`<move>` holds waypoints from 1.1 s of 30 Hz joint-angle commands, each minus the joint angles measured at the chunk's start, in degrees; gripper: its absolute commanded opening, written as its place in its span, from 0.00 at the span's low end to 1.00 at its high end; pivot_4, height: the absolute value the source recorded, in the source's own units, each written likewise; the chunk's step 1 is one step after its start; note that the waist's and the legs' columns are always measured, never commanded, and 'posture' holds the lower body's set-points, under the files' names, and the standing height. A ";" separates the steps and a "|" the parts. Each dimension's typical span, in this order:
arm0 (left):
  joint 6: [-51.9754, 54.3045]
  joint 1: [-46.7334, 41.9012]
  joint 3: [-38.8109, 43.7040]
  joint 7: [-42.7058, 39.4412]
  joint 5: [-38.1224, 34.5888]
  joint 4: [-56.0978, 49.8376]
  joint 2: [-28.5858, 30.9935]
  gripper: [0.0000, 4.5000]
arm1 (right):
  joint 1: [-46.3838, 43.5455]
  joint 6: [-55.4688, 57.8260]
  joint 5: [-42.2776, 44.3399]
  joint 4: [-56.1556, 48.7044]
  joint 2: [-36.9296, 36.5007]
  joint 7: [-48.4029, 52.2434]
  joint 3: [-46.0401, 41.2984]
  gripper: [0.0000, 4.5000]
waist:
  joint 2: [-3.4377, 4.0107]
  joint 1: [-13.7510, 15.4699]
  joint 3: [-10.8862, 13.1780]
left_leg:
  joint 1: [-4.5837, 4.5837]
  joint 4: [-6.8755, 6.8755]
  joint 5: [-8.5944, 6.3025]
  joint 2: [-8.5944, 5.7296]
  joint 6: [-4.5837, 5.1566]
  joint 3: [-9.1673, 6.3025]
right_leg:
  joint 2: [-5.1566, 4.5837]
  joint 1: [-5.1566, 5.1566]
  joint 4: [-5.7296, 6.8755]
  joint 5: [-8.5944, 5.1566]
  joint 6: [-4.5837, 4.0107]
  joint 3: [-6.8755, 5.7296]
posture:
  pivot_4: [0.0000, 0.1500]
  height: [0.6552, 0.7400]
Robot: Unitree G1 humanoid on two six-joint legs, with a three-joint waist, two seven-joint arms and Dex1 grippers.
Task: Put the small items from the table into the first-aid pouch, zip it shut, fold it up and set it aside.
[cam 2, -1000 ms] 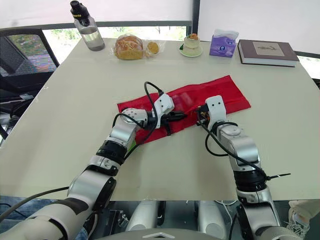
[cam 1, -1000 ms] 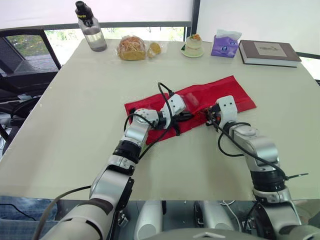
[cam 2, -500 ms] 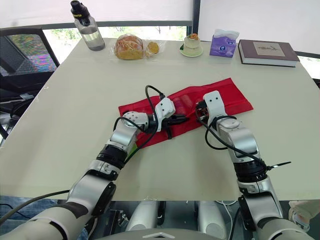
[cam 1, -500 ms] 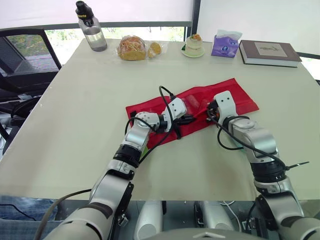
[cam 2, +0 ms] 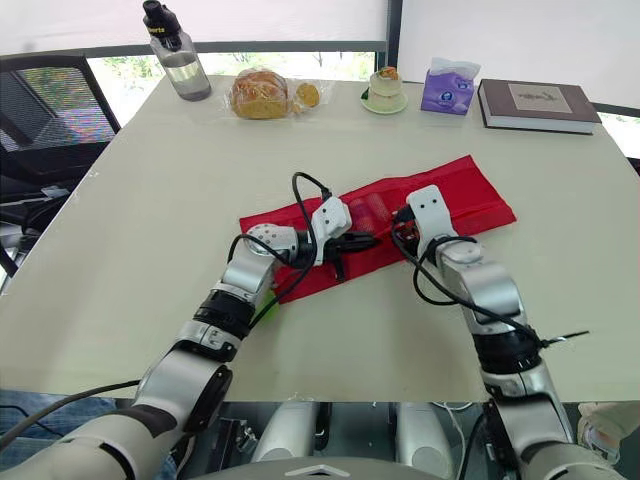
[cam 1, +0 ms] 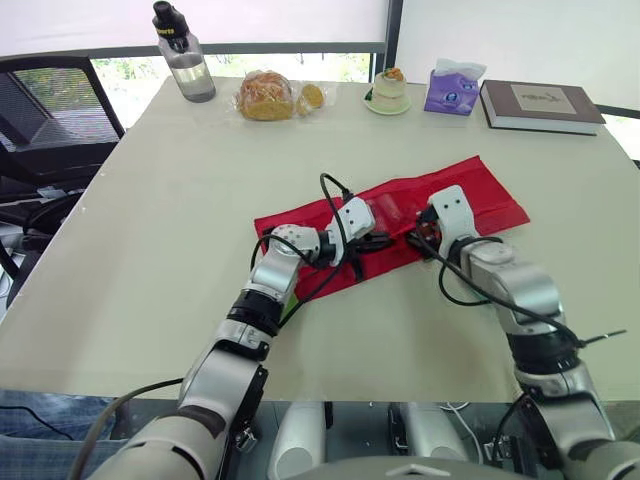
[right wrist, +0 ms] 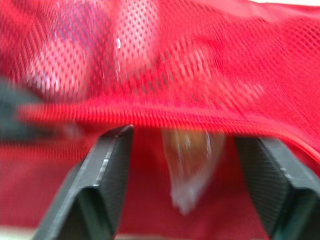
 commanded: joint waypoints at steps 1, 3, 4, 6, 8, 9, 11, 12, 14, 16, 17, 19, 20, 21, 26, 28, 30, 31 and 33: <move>-1.51 -1.66 0.18 -0.44 -0.59 0.63 0.01 0.00 | 1.10 3.40 2.29 -8.27 -0.38 0.79 -2.50 0.71 | 0.00 -0.03 0.00 | 0.01 0.00 0.00 0.00 0.00 -0.01 | 0.01 0.00 0.01 0.00 0.00 0.00 | 1.00 1.00; -1.86 -2.13 0.33 -0.74 -0.62 1.33 0.29 0.00 | 2.66 5.01 3.43 -11.60 -0.73 1.22 -3.81 0.71 | 0.01 0.00 0.00 | 0.01 -0.01 0.00 0.03 0.00 -0.07 | 0.03 0.00 0.03 0.00 0.00 -0.05 | 1.00 1.00; -2.00 -2.33 0.45 -0.96 -0.71 1.65 0.46 0.00 | 3.51 5.60 4.06 -12.92 -0.77 1.33 -4.47 0.71 | 0.01 0.01 0.00 | 0.01 -0.01 0.00 0.03 0.00 -0.07 | 0.04 0.00 0.03 0.00 -0.01 -0.05 | 1.00 1.00; -2.28 -2.58 0.55 -1.50 -0.85 2.17 0.77 0.00 | 5.43 5.29 4.66 -14.32 -0.85 1.41 -5.30 0.71 | 0.00 0.02 0.00 | 0.00 -0.01 0.00 0.03 0.00 -0.05 | 0.03 0.00 0.00 0.00 0.00 -0.04 | 1.00 1.00; -2.58 -2.71 0.45 -2.08 -0.84 2.60 1.05 0.00 | 7.35 3.74 4.48 -14.67 -1.83 1.80 -4.87 0.53 | 0.00 0.01 0.00 | 0.00 0.00 0.00 0.03 0.00 -0.01 | 0.02 0.00 -0.02 0.00 0.00 -0.01 | 1.00 1.00; -2.74 -2.75 0.40 -2.38 -0.84 2.73 1.16 0.00 | 7.93 2.92 4.31 -14.62 -2.02 1.75 -4.65 0.43 | 0.00 0.01 0.00 | 0.00 0.00 0.00 0.03 0.00 -0.02 | 0.02 0.00 -0.02 0.00 0.00 -0.01 | 1.00 1.00; -2.91 -2.86 0.36 -2.87 -0.92 2.89 1.24 0.00 | 8.21 1.44 4.02 -13.98 -1.54 1.07 -4.69 0.21 | 0.00 -0.05 0.00 | 0.00 -0.01 0.00 0.03 0.00 -0.02 | 0.02 0.00 -0.01 -0.01 0.00 -0.02 | 1.00 1.00; -2.92 -2.89 0.38 -3.12 -1.03 2.77 1.24 0.00 | 8.06 0.02 3.42 -13.04 -1.67 0.84 -4.11 0.11 | 0.00 -0.14 0.00 | 0.00 -0.01 0.00 0.03 0.00 -0.02 | 0.02 -0.01 0.00 -0.01 0.00 -0.01 | 1.00 1.00; -2.88 -2.93 0.45 -3.39 -1.18 2.47 1.20 0.00 | 7.69 -3.62 0.93 -10.65 -3.56 0.89 -1.41 0.02 | 0.00 -0.11 0.00 | 0.01 -0.01 0.00 0.03 0.00 -0.03 | 0.03 -0.01 0.01 -0.01 0.00 -0.01 | 1.00 1.00; -2.88 -3.00 0.41 -3.40 -1.11 2.40 1.11 0.00 | 7.04 -7.30 -2.01 -8.21 -5.79 1.12 1.49 0.02 | 0.00 -0.07 0.00 | 0.01 -0.01 0.00 0.03 0.00 -0.02 | 0.03 -0.01 -0.01 -0.01 0.00 -0.02 | 1.00 1.00; -2.93 -3.01 0.39 -3.40 -1.08 2.39 1.10 0.00 | 6.47 -8.37 -2.22 -7.21 -5.27 0.90 1.68 0.02 | 0.00 -0.07 0.00 | 0.01 -0.01 0.00 0.03 0.00 -0.01 | 0.03 -0.01 -0.02 -0.01 0.00 -0.01 | 1.00 1.00; -3.05 -3.04 0.36 -3.44 -1.06 2.41 1.11 0.00 | 5.30 -9.93 -2.02 -5.49 -3.80 0.68 1.71 0.02 | 0.00 -0.06 0.01 | 0.00 -0.01 0.00 0.02 0.00 0.00 | 0.02 -0.02 -0.03 -0.01 0.00 0.00 | 1.00 1.00; -3.10 -3.04 0.31 -3.47 -1.05 2.36 1.13 0.00 | 4.82 -10.69 -2.29 -4.50 -3.36 0.69 1.98 0.02 | 0.00 -0.09 0.01 | 0.00 -0.01 0.00 0.02 0.00 0.00 | 0.03 -0.02 -0.02 -0.01 0.00 0.00 | 1.00 1.00; -3.15 -3.04 0.26 -3.52 -1.05 2.30 1.15 0.00 | 4.46 -11.44 -2.67 -3.56 -3.05 0.73 2.25 0.02 | 0.00 -0.07 0.01 | 0.00 -0.02 0.00 0.03 0.00 -0.01 | 0.04 -0.02 -0.02 -0.01 0.00 0.00 | 1.00 1.00; -2.87 -3.11 0.03 -3.77 -1.20 1.57 0.94 0.00 | 3.08 -14.48 -3.53 0.67 -1.28 0.89 3.01 0.02 | 0.00 0.02 0.01 | -0.01 -0.02 0.00 0.02 0.00 -0.01 | 0.03 -0.02 -0.03 -0.01 0.00 -0.01 | 1.00 1.00; -2.76 -3.25 -0.05 -3.95 -1.25 1.39 0.84 0.00 | 2.42 -15.88 -4.06 2.96 -0.29 0.66 3.53 0.02 | 0.00 -0.04 0.01 | 0.00 -0.01 0.00 0.02 0.00 0.01 | 0.03 -0.02 -0.03 -0.01 0.00 0.01 | 1.00 1.00; -2.90 -3.33 -0.12 -4.09 -1.17 1.49 0.86 0.00 | 2.04 -16.89 -4.55 4.47 0.40 0.47 3.75 0.02 | 0.00 -0.04 0.00 | 0.01 -0.01 0.00 0.03 0.00 0.00 | 0.04 -0.02 -0.01 -0.01 0.00 0.00 | 1.00 1.00; -2.92 -3.36 -0.10 -4.13 -1.16 1.53 0.88 0.00 | 2.09 -17.01 -4.58 4.64 0.64 0.38 3.57 0.02 | 0.00 -0.03 0.00 | 0.03 -0.02 0.00 0.03 0.00 -0.01 | 0.04 -0.02 0.00 -0.01 0.00 -0.01 | 1.00 1.00; -2.92 -3.33 -0.04 -4.17 -1.16 1.56 0.97 0.00 | 2.53 -16.67 -4.76 4.08 0.54 0.50 3.26 0.02 | 0.00 -0.02 0.00 | 0.02 -0.02 0.00 0.03 0.00 -0.01 | 0.04 -0.02 0.00 -0.01 0.00 0.00 | 1.00 1.00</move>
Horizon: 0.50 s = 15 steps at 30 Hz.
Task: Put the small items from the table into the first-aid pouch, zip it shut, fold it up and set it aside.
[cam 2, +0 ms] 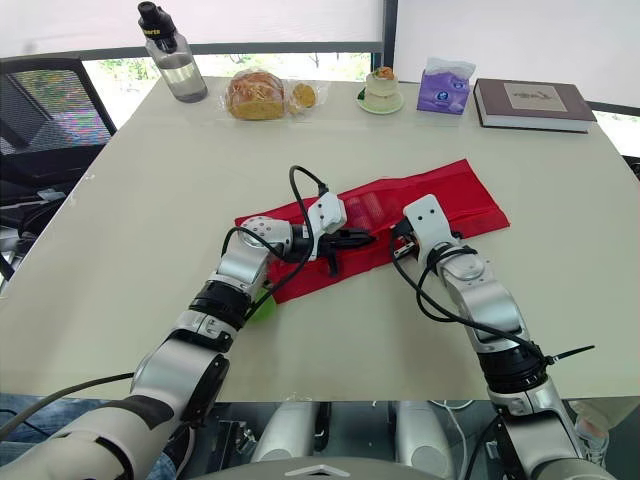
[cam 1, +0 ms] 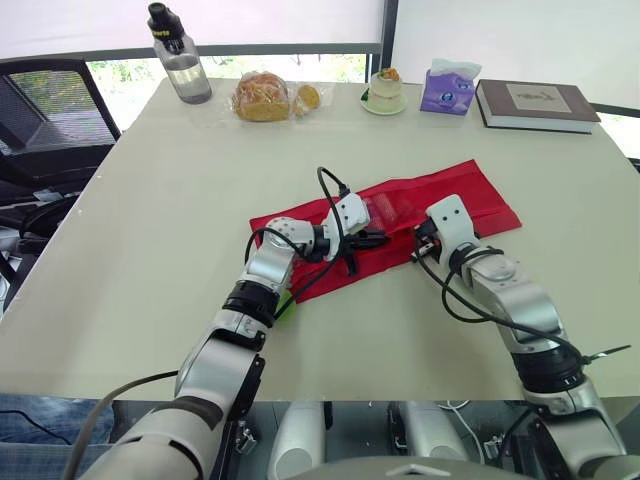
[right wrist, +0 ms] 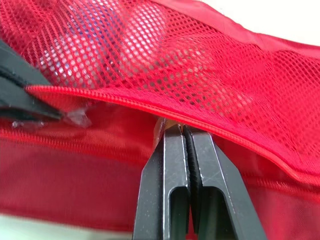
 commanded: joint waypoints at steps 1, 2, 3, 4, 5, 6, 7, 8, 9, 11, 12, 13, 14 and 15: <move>-0.66 -0.94 -0.01 -0.55 -0.71 -1.58 -0.04 0.00 | 0.23 0.08 -0.32 -1.42 -0.02 -0.03 -0.77 0.02 | 0.00 0.01 0.00 | -0.01 0.00 0.00 0.00 0.00 0.01 | -0.01 0.00 -0.01 0.00 0.00 0.01 | 1.00 1.00; -0.63 -0.85 0.01 -0.61 -0.73 -1.65 0.03 0.00 | 0.61 0.40 -0.20 -1.95 -0.12 0.08 -1.07 0.02 | 0.00 0.01 0.00 | -0.01 0.00 0.00 0.00 0.00 0.02 | -0.01 0.00 -0.01 0.00 0.00 0.01 | 1.00 1.00; -0.63 -0.75 0.00 -0.66 -0.75 -1.74 0.09 0.00 | 0.87 0.62 -0.10 -2.31 -0.29 0.29 -1.19 0.02 | 0.00 0.02 0.00 | -0.01 0.00 0.00 0.00 0.00 0.02 | -0.01 0.00 -0.01 0.00 0.00 0.02 | 1.00 1.00; -0.66 -0.60 -0.03 -0.70 -0.73 -1.84 0.13 0.00 | 1.07 0.78 -0.08 -2.55 -0.49 0.50 -1.18 0.02 | 0.00 0.02 0.00 | -0.01 0.00 0.00 0.00 0.00 0.01 | -0.01 0.00 -0.01 0.00 0.00 0.01 | 1.00 1.00; -0.68 -0.51 -0.05 -0.73 -0.72 -1.89 0.15 0.00 | 1.16 0.85 -0.11 -2.67 -0.64 0.66 -1.12 0.02 | 0.00 0.02 0.00 | -0.01 0.00 0.00 0.00 0.00 0.01 | -0.01 0.00 -0.01 0.00 0.00 0.01 | 1.00 1.00; -0.65 -0.37 -0.11 -0.77 -0.73 -2.03 0.14 0.00 | 1.24 1.00 -0.12 -2.87 -0.73 0.77 -1.12 0.02 | 0.00 0.02 0.00 | -0.01 0.00 0.00 0.00 0.00 0.00 | -0.01 0.00 -0.01 0.00 0.00 0.00 | 1.00 1.00; -0.64 -0.29 -0.15 -0.80 -0.72 -2.11 0.12 0.00 | 1.33 1.20 -0.10 -3.10 -0.81 0.88 -1.16 0.02 | 0.00 0.02 0.00 | -0.01 0.00 0.00 0.00 0.00 0.01 | -0.01 0.00 -0.01 0.00 0.00 0.00 | 1.00 1.00; -0.61 -0.25 -0.16 -0.81 -0.74 -2.15 0.11 0.00 | 1.54 1.53 -0.04 -3.49 -0.92 0.96 -1.27 0.02 | 0.00 0.02 0.00 | -0.01 0.00 0.00 0.00 0.00 0.01 | -0.01 0.00 -0.01 0.00 0.00 0.01 | 1.00 1.00; -0.58 -0.23 -0.13 -0.78 -0.76 -2.16 0.10 0.00 | 1.87 1.87 0.03 -3.98 -1.12 1.08 -1.40 0.02 | 0.00 0.02 0.00 | -0.01 0.00 0.00 0.00 0.00 0.01 | -0.01 0.00 -0.01 0.00 0.00 0.01 | 1.00 1.00; -0.64 -0.25 -0.07 -0.71 -0.74 -2.05 0.15 0.00 | 2.47 2.29 0.09 -4.50 -1.34 1.18 -1.69 0.02 | 0.00 0.03 0.00 | -0.01 0.00 0.00 0.00 0.00 0.00 | -0.01 0.00 -0.01 0.00 0.00 0.00 | 1.00 1.00; -0.67 -0.25 -0.06 -0.70 -0.73 -2.02 0.17 0.00 | 2.65 2.42 0.10 -4.57 -1.37 1.15 -1.80 0.02 | 0.00 0.03 0.00 | -0.01 0.00 0.00 0.00 0.00 0.00 | -0.01 0.00 -0.01 0.00 0.00 0.00 | 1.00 1.00; -0.67 -0.25 -0.04 -0.68 -0.73 -2.03 0.18 0.00 | 2.70 2.25 0.10 -4.30 -1.34 1.11 -1.88 0.02 | 0.00 0.03 0.00 | -0.01 0.00 0.00 0.00 0.00 0.00 | -0.01 0.00 -0.01 0.00 0.00 0.00 | 1.00 1.00; -0.63 -0.20 -0.04 -0.67 -0.75 -2.12 0.20 0.00 | 2.56 1.95 0.06 -3.82 -1.22 1.03 -1.90 0.02 | 0.00 0.03 0.00 | -0.02 0.00 0.00 0.00 0.00 0.01 | -0.01 0.00 -0.02 0.00 0.00 0.00 | 1.00 1.00; -0.57 -0.15 -0.03 -0.68 -0.79 -2.23 0.21 0.00 | 2.15 1.50 0.01 -3.10 -0.94 0.86 -1.88 0.02 | 0.00 0.03 0.00 | -0.02 0.00 0.00 0.00 0.00 0.01 | -0.01 0.00 -0.02 0.00 0.00 0.01 | 1.00 1.00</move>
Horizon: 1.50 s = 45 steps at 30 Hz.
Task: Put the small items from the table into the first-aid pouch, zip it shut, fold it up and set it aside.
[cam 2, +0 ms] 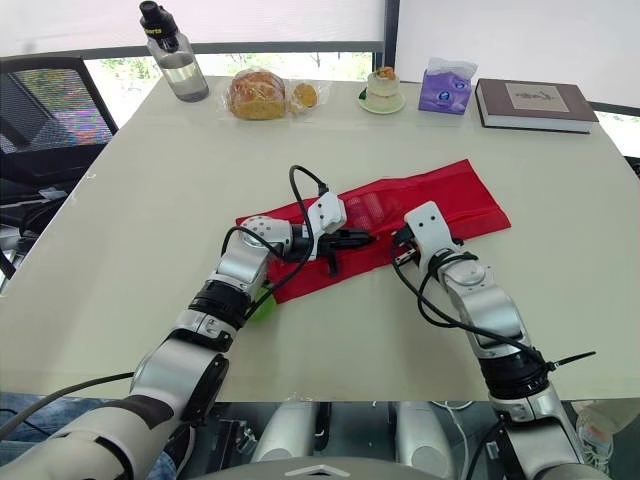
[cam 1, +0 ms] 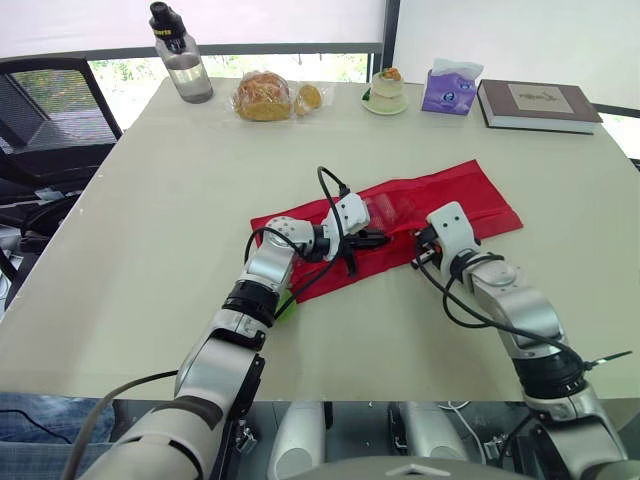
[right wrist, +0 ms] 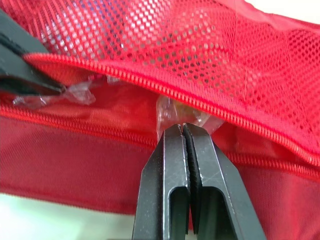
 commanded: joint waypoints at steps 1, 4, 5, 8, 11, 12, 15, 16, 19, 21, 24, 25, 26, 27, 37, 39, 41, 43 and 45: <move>-0.53 -0.12 -0.01 -0.52 -0.79 -2.27 0.12 0.00 | -0.66 -1.20 -0.05 -0.28 0.36 -0.41 -1.68 0.02 | 0.00 -0.01 0.00 | 0.01 0.00 0.00 0.00 0.00 0.00 | 0.00 0.00 0.00 0.00 0.00 0.00 | 1.00 1.00; -0.53 0.13 -0.18 -0.64 -0.75 -2.59 0.16 0.00 | -3.04 -3.04 -0.42 2.86 1.73 -0.99 -1.20 0.02 | 0.00 -0.05 0.00 | 0.01 0.00 0.00 0.00 0.00 0.00 | 0.00 0.00 0.01 0.00 0.00 0.00 | 1.00 1.00; -0.56 0.22 -0.25 -0.68 -0.73 -2.67 0.20 0.00 | -3.89 -3.74 -0.66 4.07 2.09 -1.05 -0.94 0.02 | 0.00 -0.07 0.00 | 0.01 0.00 0.00 0.00 0.00 0.01 | 0.00 0.00 0.01 0.00 0.00 0.01 | 1.00 1.00; -0.58 0.72 -0.43 -0.85 -0.65 -3.19 0.47 0.00 | -7.22 -7.11 -2.06 9.24 3.09 -1.22 0.16 0.02 | 0.00 -0.10 0.00 | 0.01 0.00 0.00 0.00 0.00 0.01 | 0.01 0.00 0.01 0.00 0.00 0.01 | 1.00 1.00; -0.40 0.91 -0.46 -0.81 -0.66 -3.55 0.63 0.00 | -9.23 -9.32 -2.15 12.59 4.69 -1.43 0.01 0.02 | 0.00 -0.08 0.00 | 0.01 -0.01 0.00 0.00 0.00 0.01 | 0.00 -0.01 0.00 0.00 0.00 0.01 | 1.00 1.00; -0.39 0.91 -0.47 -0.77 -0.66 -3.55 0.65 0.00 | -9.62 -9.91 -2.26 13.32 4.99 -1.32 0.00 0.02 | 0.01 -0.09 0.01 | 0.00 -0.02 0.00 0.00 0.00 0.00 | 0.00 -0.01 0.00 0.00 0.00 0.00 | 1.00 1.00; -0.35 0.95 -0.34 -0.44 -0.71 -3.63 0.66 0.00 | -10.17 -11.93 -2.77 14.75 5.63 -1.36 0.01 0.02 | 0.01 -0.05 0.01 | 0.00 -0.06 0.00 0.00 0.00 0.01 | 0.00 -0.01 -0.02 0.00 0.00 0.01 | 1.00 1.00; -0.33 1.00 -0.27 -0.33 -0.74 -3.69 0.67 0.00 | -10.04 -12.50 -2.85 14.65 5.71 -1.27 -0.06 0.02 | 0.01 -0.06 0.01 | 0.00 -0.06 0.00 0.00 0.00 0.02 | 0.00 -0.01 -0.02 0.00 0.00 0.01 | 1.00 1.00; -0.30 1.12 -0.15 -0.15 -0.78 -3.77 0.74 0.00 | -9.36 -12.86 -2.95 13.77 5.67 -0.91 -0.32 0.02 | 0.01 -0.07 0.01 | 0.01 -0.06 0.00 0.00 0.00 0.01 | 0.00 -0.02 -0.01 0.00 0.00 0.00 | 1.00 1.00; -0.42 1.33 -0.05 -0.12 -0.79 -3.79 0.93 0.00 | -7.99 -12.45 -2.67 11.95 5.24 -0.36 -0.43 0.02 | 0.01 -0.06 0.01 | 0.01 -0.06 0.00 0.00 0.00 0.00 | 0.00 -0.02 0.00 0.00 0.00 0.00 | 1.00 1.00; -1.01 1.54 0.16 -0.46 -0.64 -3.42 1.82 0.00 | -3.70 -10.72 -0.55 5.55 3.84 2.57 -0.76 0.02 | 0.01 0.03 0.01 | 0.00 -0.07 0.00 0.00 0.00 0.00 | 0.00 -0.02 -0.02 0.00 0.00 0.00 | 1.00 1.00; -1.47 1.49 0.20 -0.83 -0.49 -3.02 2.37 0.00 | -1.96 -10.01 0.64 2.79 3.68 3.29 -1.49 0.02 | 0.01 0.05 0.01 | -0.01 -0.09 0.00 0.00 0.00 0.01 | -0.01 -0.02 -0.03 0.00 -0.01 0.00 | 1.00 1.00; -2.21 1.31 0.24 -1.52 -0.40 -2.36 3.05 0.00 | -0.14 -10.95 2.51 0.04 3.85 4.31 -2.63 0.02 | 0.01 0.01 0.01 | -0.01 -0.12 0.00 -0.01 0.00 0.01 | -0.01 -0.02 -0.05 0.00 -0.01 0.00 | 1.00 1.00; -2.70 0.89 0.51 -2.37 -0.63 -1.76 3.78 0.00 | 1.77 -11.44 5.30 -3.00 4.36 5.47 -4.37 0.02 | 0.01 -0.06 0.01 | -0.01 -0.15 0.00 -0.01 0.00 0.00 | -0.01 -0.02 -0.06 0.00 -0.01 0.00 | 1.00 1.00; -11.53 -4.51 0.42 -8.53 1.19 8.21 10.18 0.00 | 13.66 -16.04 18.54 -16.64 2.22 13.18 -13.35 0.02 | 0.01 -0.02 0.01 | 0.07 -0.20 0.00 0.04 -0.01 0.01 | 0.06 -0.04 -0.05 -0.01 0.00 0.03 | 1.00 1.00; -13.17 -5.45 0.51 -8.93 1.68 10.19 11.21 0.00 | 16.61 -17.33 20.37 -18.58 0.24 15.39 -15.08 0.02 | 0.01 0.04 0.01 | 0.04 -0.20 0.00 0.04 -0.01 0.03 | 0.05 -0.05 -0.07 -0.01 0.00 0.04 | 1.00 1.00; -14.99 -6.10 0.56 -9.25 2.16 11.95 12.18 0.00 | 19.20 -17.87 22.41 -20.40 -0.86 16.27 -16.50 0.02 | 0.01 0.01 0.01 | 0.03 -0.20 0.00 0.04 -0.01 0.05 | 0.04 -0.04 -0.08 -0.01 0.00 0.04 | 1.00 1.00; -15.69 -6.16 0.71 -10.98 1.77 12.57 13.44 0.00 | 22.75 -18.51 25.96 -22.86 -2.12 18.72 -18.44 0.02 | 0.01 -0.06 0.01 | 0.06 -0.20 0.00 0.04 -0.01 0.04 | 0.05 -0.04 -0.06 -0.01 0.00 0.04 | 1.00 1.00; -15.94 -5.95 0.73 -12.50 1.50 12.70 14.28 0.00 | 25.27 -19.02 27.47 -24.09 -3.68 20.09 -19.60 0.02 | 0.01 -0.18 0.01 | 0.08 -0.21 0.00 0.07 -0.01 0.02 | 0.07 -0.04 -0.04 -0.02 -0.01 0.04 | 1.00 1.00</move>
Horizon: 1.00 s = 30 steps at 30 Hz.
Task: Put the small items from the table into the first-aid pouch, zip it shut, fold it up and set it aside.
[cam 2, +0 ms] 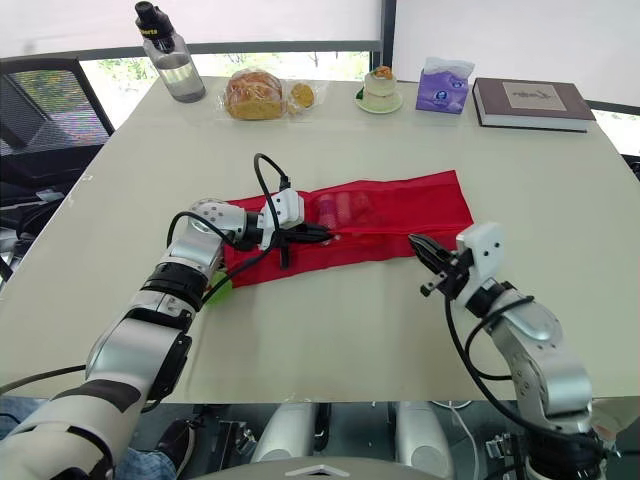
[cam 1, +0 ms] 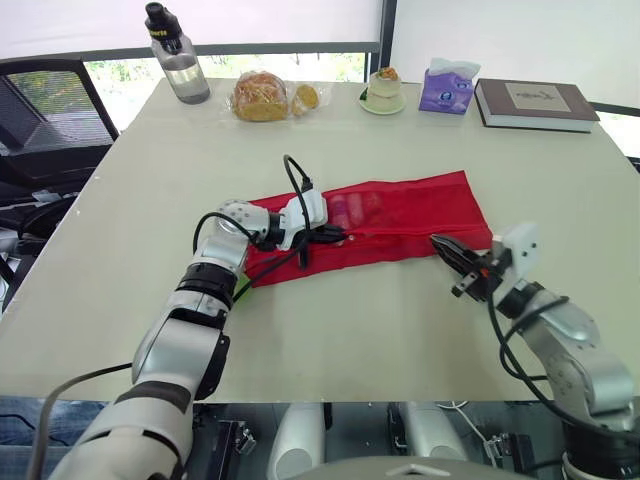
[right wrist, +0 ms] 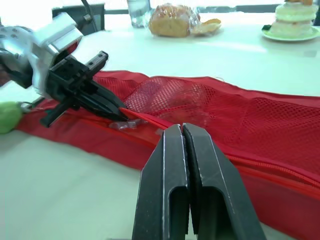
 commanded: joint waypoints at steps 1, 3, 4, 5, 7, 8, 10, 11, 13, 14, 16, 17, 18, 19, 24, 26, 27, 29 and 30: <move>-1.27 -0.47 0.63 -2.69 -0.18 0.13 2.04 0.00 | 2.83 -2.30 3.49 -4.19 -2.48 2.89 -2.82 0.02 | 0.00 -0.10 0.00 | 0.00 0.00 0.00 0.00 0.00 0.01 | 0.00 0.00 0.00 0.00 0.00 0.00 | 1.00 1.00; -1.45 -0.25 0.69 -3.26 0.02 0.37 2.90 0.00 | 5.28 -3.48 4.87 -4.54 -4.96 5.05 -5.61 0.02 | 0.00 0.00 0.00 | 0.01 0.02 0.00 0.01 0.00 0.03 | 0.00 0.00 0.00 0.00 0.01 0.02 | 1.00 1.00; -1.46 -0.25 0.80 -3.26 0.09 0.55 3.14 0.00 | 6.06 -3.82 5.79 -4.66 -5.83 5.81 -6.70 0.02 | 0.00 0.07 0.00 | 0.01 0.03 0.00 0.01 0.00 0.03 | -0.01 0.01 0.00 0.00 0.01 0.01 | 1.00 1.00; -1.57 -0.35 0.87 -2.79 0.32 0.88 3.32 0.00 | 6.58 -4.38 6.41 -4.70 -6.59 6.37 -7.56 0.02 | 0.00 0.05 0.00 | 0.00 0.04 0.00 0.01 0.00 0.03 | -0.01 0.01 -0.01 0.00 0.00 0.02 | 1.00 1.00; -2.48 -0.82 0.81 -0.57 1.34 1.94 3.56 0.00 | 7.33 -6.12 6.06 -4.44 -7.91 7.01 -8.72 0.02 | 0.00 0.02 0.00 | 0.01 0.04 0.00 0.01 0.00 0.06 | -0.01 0.01 -0.01 0.00 0.01 0.04 | 1.00 1.00; -2.50 -1.14 0.88 0.09 1.57 2.53 3.60 0.00 | 7.94 -6.57 6.39 -4.35 -8.72 7.84 -9.48 0.02 | 0.00 0.02 0.00 | 0.01 0.04 0.00 0.01 0.00 0.06 | -0.01 0.01 -0.01 0.00 0.01 0.04 | 1.00 1.00; -2.14 -1.75 1.33 0.80 1.48 3.48 3.71 0.00 | 9.13 -7.39 7.88 -4.19 -10.14 9.40 -11.68 0.02 | -0.01 0.14 0.00 | 0.02 0.04 0.00 0.01 0.00 0.04 | 0.00 0.01 0.01 0.00 0.01 0.03 | 1.00 1.00; -2.10 -1.92 1.40 0.72 1.46 3.83 3.86 0.00 | 9.57 -7.54 9.08 -4.14 -10.90 10.31 -12.75 0.02 | -0.01 0.17 0.00 | 0.02 0.04 0.00 0.00 0.00 0.02 | 0.00 0.01 0.01 0.00 0.02 0.01 | 1.00 1.00; -2.35 -2.14 1.35 0.49 1.61 4.42 4.26 0.00 | 9.98 -7.58 10.97 -4.01 -11.97 11.39 -14.04 0.02 | -0.01 0.09 0.00 | 0.01 0.04 0.00 0.00 0.00 0.05 | -0.01 0.02 0.01 0.00 0.02 0.03 | 1.00 1.00; -2.35 -2.25 1.34 0.24 1.65 4.64 4.48 0.00 | 10.19 -7.41 12.02 -3.91 -12.56 12.00 -14.60 0.02 | -0.01 0.07 0.00 | 0.01 0.05 0.00 0.00 0.00 0.06 | -0.01 0.02 0.00 0.00 0.02 0.03 | 1.00 1.00; -2.23 -2.57 1.54 0.08 1.64 5.18 4.98 0.00 | 10.85 -7.45 13.25 -3.80 -13.62 13.38 -15.15 0.19 | -0.01 0.07 0.00 | 0.02 0.05 0.00 0.00 0.00 0.05 | 0.00 0.02 0.01 0.00 0.02 0.03 | 1.00 1.00; -1.98 -2.98 1.73 0.29 1.65 5.60 5.23 0.07 | 11.11 -7.48 13.85 -3.73 -14.06 14.10 -15.29 0.31 | -0.01 0.08 0.00 | 0.02 0.05 0.00 0.00 0.00 0.04 | 0.00 0.02 0.01 0.00 0.02 0.03 | 1.00 1.00; -1.85 -3.29 1.89 0.32 1.59 5.96 5.48 0.14 | 11.30 -7.50 14.50 -3.79 -14.39 14.62 -15.31 0.42 | -0.01 0.07 0.00 | 0.01 0.05 0.00 0.00 0.00 0.03 | 0.00 0.02 0.01 0.00 0.02 0.03 | 1.00 1.00; -1.68 -3.55 2.03 0.27 1.47 6.23 5.68 0.22 | 11.34 -7.29 15.61 -3.89 -14.68 15.09 -15.45 0.53 | -0.01 0.07 0.00 | 0.02 0.05 0.00 0.01 0.00 0.03 | 0.00 0.02 0.01 0.00 0.02 0.03 | 1.00 1.00; -0.84 -4.05 2.38 -1.74 0.73 6.37 6.55 0.72 | 11.02 -6.59 19.51 -4.39 -15.81 16.00 -15.66 1.00 | -0.01 0.21 0.00 | 0.01 0.09 0.00 0.00 0.00 0.04 | -0.01 0.04 0.01 0.00 0.02 0.02 | 1.00 1.00; 0.27 -3.94 2.85 -3.39 -0.24 5.40 6.69 0.93 | 11.17 -6.80 19.79 -4.30 -16.13 15.88 -15.56 1.00 | -0.01 0.31 0.00 | 0.00 0.10 0.00 0.00 0.00 0.04 | -0.02 0.04 0.01 0.00 0.02 0.01 | 1.00 1.00; 1.09 -3.90 3.15 -4.17 -0.87 4.53 6.59 0.98 | 11.25 -6.97 19.85 -4.14 -16.26 15.89 -15.59 1.00 | -0.02 0.33 0.00 | 0.00 0.11 0.00 0.00 0.00 0.03 | -0.02 0.04 0.01 0.00 0.01 0.01 | 1.00 1.00; 3.07 -3.75 3.87 -5.29 -2.30 2.14 6.04 0.98 | 11.47 -7.17 19.96 -4.12 -16.37 15.84 -15.71 1.00 | -0.02 0.38 0.01 | -0.01 0.14 0.00 0.00 0.00 0.02 | -0.03 0.05 0.01 0.00 0.02 0.00 | 1.00 1.00; 4.39 -3.58 4.20 -5.53 -3.11 0.08 5.29 0.98 | 11.54 -7.16 20.11 -4.19 -16.43 15.73 -15.93 1.00 | -0.03 0.46 0.01 | -0.03 0.16 0.00 0.00 0.00 0.02 | -0.03 0.05 0.01 0.00 0.02 -0.01 | 1.00 1.00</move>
